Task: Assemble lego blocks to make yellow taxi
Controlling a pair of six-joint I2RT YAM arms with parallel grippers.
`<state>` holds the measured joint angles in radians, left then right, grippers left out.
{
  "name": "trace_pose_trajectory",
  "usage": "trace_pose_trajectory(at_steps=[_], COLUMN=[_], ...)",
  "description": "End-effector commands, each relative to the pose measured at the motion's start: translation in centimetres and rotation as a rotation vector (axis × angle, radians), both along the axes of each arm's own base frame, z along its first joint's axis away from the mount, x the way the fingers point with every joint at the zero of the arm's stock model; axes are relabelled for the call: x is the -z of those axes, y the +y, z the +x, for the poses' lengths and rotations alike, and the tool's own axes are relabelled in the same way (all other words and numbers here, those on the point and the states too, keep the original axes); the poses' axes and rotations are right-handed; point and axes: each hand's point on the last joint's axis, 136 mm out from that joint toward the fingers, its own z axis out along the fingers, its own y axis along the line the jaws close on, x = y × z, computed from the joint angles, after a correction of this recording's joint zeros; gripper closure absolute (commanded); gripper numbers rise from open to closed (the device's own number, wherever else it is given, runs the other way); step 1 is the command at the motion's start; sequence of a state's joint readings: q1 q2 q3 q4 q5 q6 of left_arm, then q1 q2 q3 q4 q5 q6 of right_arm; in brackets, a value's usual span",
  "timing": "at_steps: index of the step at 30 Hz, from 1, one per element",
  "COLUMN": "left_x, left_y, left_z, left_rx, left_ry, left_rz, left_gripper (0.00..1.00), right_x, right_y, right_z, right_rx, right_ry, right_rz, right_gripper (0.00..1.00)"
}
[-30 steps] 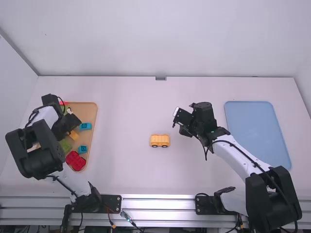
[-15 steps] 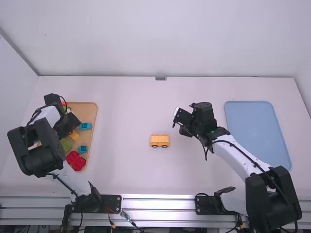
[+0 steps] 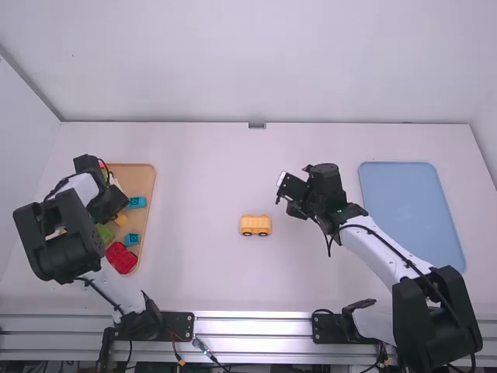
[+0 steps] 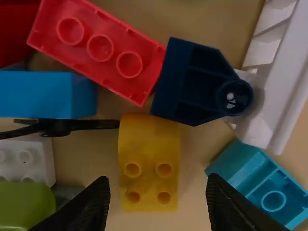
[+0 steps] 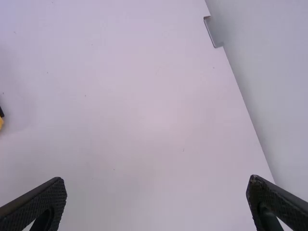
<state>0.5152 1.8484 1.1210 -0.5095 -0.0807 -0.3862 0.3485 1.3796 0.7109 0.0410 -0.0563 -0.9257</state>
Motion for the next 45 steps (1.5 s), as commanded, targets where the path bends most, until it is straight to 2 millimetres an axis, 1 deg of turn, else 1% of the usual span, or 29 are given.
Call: trace_pose_trajectory(at_steps=[1,3,15,19,22,23,24,29,30,32,35,40,45], left_x=[0.4,0.5,2.0,2.2,2.4,2.4,2.5,2.5,2.4,2.0,1.3,-0.4,-3.5], left_y=[0.0,-0.2,-0.5,-0.5,-0.5,-0.5,-0.5,-0.4,-0.3,0.0,0.2,0.3,-0.4], left_z=[-0.6,-0.8,-1.3,-1.3,-1.2,-1.2,-1.1,-0.9,-0.7,-0.2,0.2,0.4,0.5], left_rx=[-0.015,-0.012,-0.013,-0.009,-0.009,-0.009,-0.009,-0.005,-0.005,-0.006,-0.006,-0.009,0.008], left_ry=[0.021,0.027,0.017,0.012,0.005,0.000,-0.002,-0.013,-0.019,-0.034,-0.050,-0.079,-0.133], left_rz=[0.002,-0.002,0.006,0.010,0.014,0.016,0.018,0.025,0.028,0.036,0.043,0.056,0.077], left_gripper=[0.46,0.47,0.47,0.49,0.55,0.60,0.62,0.69,0.72,0.88,0.98,0.98,0.98], right_x=[-0.2,-0.2,-0.2,-0.2,-0.1,0.1,0.1,0.1,0.1,0.1,0.1,0.1,0.1], right_y=[-0.1,-0.1,-0.2,-0.2,-0.2,-0.3,-0.3,-0.3,-0.3,-0.3,-0.3,-0.3,-0.3], right_z=[-0.1,-0.1,-0.1,-0.2,-0.3,-0.4,-0.4,-0.4,-0.4,-0.4,-0.4,-0.4,-0.4], right_rx=[0.004,0.006,0.006,0.006,0.004,0.004,0.004,0.004,0.004,0.004,0.006,0.006,0.006], right_ry=[-0.006,-0.004,-0.004,-0.003,0.004,0.010,0.012,0.012,0.012,0.013,0.011,0.012,0.009], right_rz=[0.002,0.004,0.004,0.004,-0.001,-0.005,-0.005,-0.005,-0.006,-0.005,-0.007,-0.007,-0.006], right_gripper=[0.01,0.01,0.01,0.01,0.01,0.01,0.01,0.01,0.01,0.01,0.01,0.01,0.01])
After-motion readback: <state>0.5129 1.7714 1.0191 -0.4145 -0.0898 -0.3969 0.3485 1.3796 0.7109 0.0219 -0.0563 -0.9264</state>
